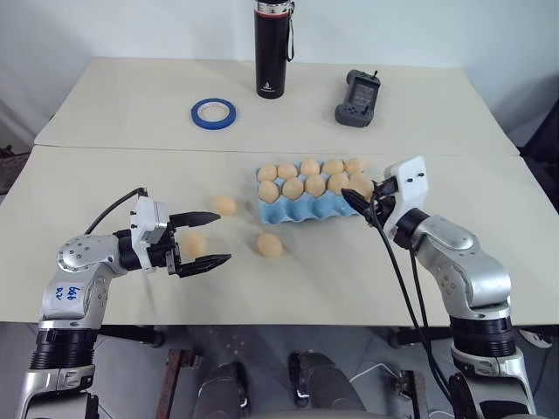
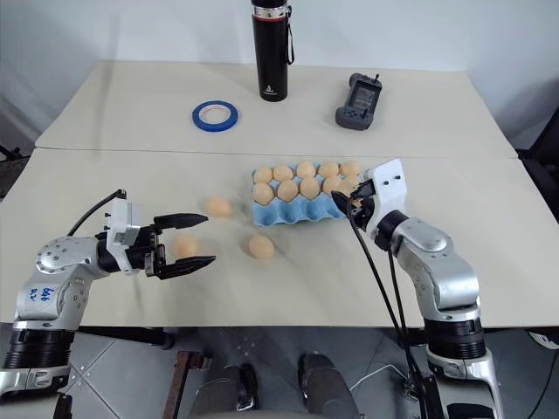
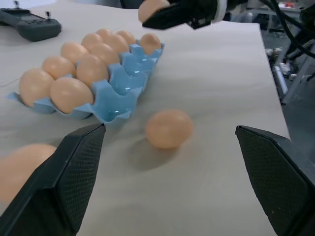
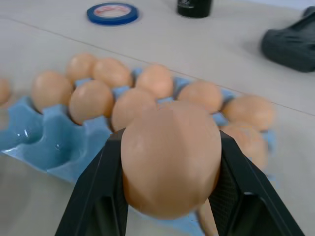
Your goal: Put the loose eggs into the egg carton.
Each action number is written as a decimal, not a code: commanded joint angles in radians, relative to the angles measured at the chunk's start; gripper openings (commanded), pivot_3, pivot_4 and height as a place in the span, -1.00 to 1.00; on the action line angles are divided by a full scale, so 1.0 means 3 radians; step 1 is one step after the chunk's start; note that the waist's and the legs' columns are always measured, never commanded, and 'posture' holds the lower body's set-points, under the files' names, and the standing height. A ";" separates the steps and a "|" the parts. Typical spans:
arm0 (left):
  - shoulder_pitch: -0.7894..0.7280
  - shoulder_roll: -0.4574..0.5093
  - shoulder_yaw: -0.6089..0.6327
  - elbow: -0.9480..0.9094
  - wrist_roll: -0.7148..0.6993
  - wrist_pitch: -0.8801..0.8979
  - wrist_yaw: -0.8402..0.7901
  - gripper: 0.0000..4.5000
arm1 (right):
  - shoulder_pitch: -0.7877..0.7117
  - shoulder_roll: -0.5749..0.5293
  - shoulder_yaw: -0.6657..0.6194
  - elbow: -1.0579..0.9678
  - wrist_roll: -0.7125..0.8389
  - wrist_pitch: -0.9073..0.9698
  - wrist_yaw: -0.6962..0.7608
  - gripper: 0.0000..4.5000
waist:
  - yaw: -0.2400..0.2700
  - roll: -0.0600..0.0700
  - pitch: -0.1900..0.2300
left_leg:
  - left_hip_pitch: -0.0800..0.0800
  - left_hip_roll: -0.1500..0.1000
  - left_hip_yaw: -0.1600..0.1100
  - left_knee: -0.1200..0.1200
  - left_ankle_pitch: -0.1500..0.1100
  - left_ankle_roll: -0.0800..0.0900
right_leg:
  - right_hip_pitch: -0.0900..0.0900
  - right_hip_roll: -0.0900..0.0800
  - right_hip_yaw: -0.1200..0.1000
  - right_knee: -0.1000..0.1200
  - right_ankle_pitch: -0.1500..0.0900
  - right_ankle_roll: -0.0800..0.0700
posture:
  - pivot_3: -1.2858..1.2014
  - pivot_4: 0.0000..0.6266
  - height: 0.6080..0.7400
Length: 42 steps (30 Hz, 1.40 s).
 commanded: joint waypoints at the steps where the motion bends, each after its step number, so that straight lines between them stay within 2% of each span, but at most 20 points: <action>1: 0.0078 0.0023 0.0080 -0.0260 -0.0109 0.0024 0.0073 1.00 | -0.0143 -0.0019 0.0076 0.0186 -0.0113 -0.0173 0.0104 -0.25 | -0.0001 0.0000 0.0000 | 0.0000 0.0000 0.0000 0.0000 0.0000 0.0000 | 0.0000 0.0000 0.0000 0.0000 0.0000 0.0000 | 0.03 -0.52 1.00; 11: 0.0170 -0.0029 0.0034 -0.0270 -0.0070 0.0011 0.0184 1.00 | -0.0280 0.0037 0.0212 0.0482 -0.0287 -0.0346 0.0195 -0.25 | -0.0018 0.0000 0.0000 | 0.0002 0.0001 0.0000 0.0000 0.0000 -0.0001 | 0.0000 0.0002 0.0000 0.0003 0.0000 0.0000 | 0.03 -0.52 1.00; 12: 0.0167 -0.0037 0.0026 -0.0259 -0.0062 0.0003 0.0190 1.00 | -0.0287 0.0050 0.0219 0.0495 -0.0298 -0.0353 0.0194 0.05 | -0.0016 0.0001 0.0000 | 0.0002 0.0001 0.0000 0.0000 0.0000 -0.0002 | 0.0000 0.0002 0.0000 0.0003 0.0000 0.0000 | 0.03 -0.52 1.00; 13: 0.0165 -0.0042 0.0018 -0.0251 -0.0056 -0.0002 0.0196 1.00 | -0.0293 0.0063 0.0223 0.0501 -0.0305 -0.0353 0.0193 0.15 | -0.0015 0.0001 0.0000 | 0.0002 0.0002 -0.0001 -0.0001 0.0000 -0.0002 | -0.0001 0.0002 -0.0001 0.0003 0.0000 0.0000 | 0.03 -0.52 1.00; 18: 0.0101 -0.0063 -0.0002 -0.0195 -0.0025 -0.0035 0.0241 1.00 | -0.0303 0.0065 0.0232 0.0456 -0.0315 -0.0292 0.0238 0.95 | -0.0013 0.0001 0.0000 | 0.0001 0.0001 0.0000 -0.0001 0.0000 -0.0002 | 0.0000 0.0001 0.0000 0.0001 0.0000 0.0000 | 0.03 -0.52 1.00; 19: 0.0095 -0.0063 -0.0002 -0.0192 -0.0028 -0.0033 0.0246 1.00 | -0.0300 0.0058 0.0227 0.0443 -0.0319 -0.0292 0.0248 0.98 | -0.0014 0.0001 0.0000 | 0.0001 0.0001 0.0000 -0.0001 0.0000 -0.0002 | 0.0000 0.0002 0.0000 0.0001 0.0000 0.0000 | 0.03 -0.52 1.00; 24: 0.0105 -0.0059 0.0020 -0.0202 -0.0041 -0.0013 0.0293 1.00 | -0.0252 -0.0069 0.0148 0.0225 -0.0240 -0.0161 0.0371 0.98 | -0.0012 0.0002 0.0001 | 0.0002 0.0001 0.0000 -0.0001 0.0000 -0.0002 | -0.0001 0.0002 -0.0001 0.0002 0.0000 0.0000 | 0.03 -0.52 1.00; 36: 0.0285 -0.0033 0.0119 -0.0444 -0.0116 0.0045 0.0501 1.00 | 0.0122 -0.0578 -0.0097 -0.0388 0.0241 -0.0033 0.1009 0.98 | -0.0010 0.0002 0.0001 | 0.0003 0.0002 -0.0001 -0.0004 -0.0002 -0.0003 | 0.0001 0.0002 -0.0001 0.0000 0.0000 0.0000 | 0.03 -0.52 1.00; 42: 0.0418 0.0047 0.0296 -0.0464 -0.0135 0.0094 0.0590 1.00 | 0.0595 -0.0967 -0.0274 -0.0717 0.0389 -0.0297 0.1504 0.98 | 0.0005 0.0002 0.0001 | 0.0002 0.0001 -0.0003 -0.0005 -0.0004 0.0001 | 0.0002 0.0001 -0.0002 -0.0004 0.0000 0.0000 | 0.03 -0.52 1.00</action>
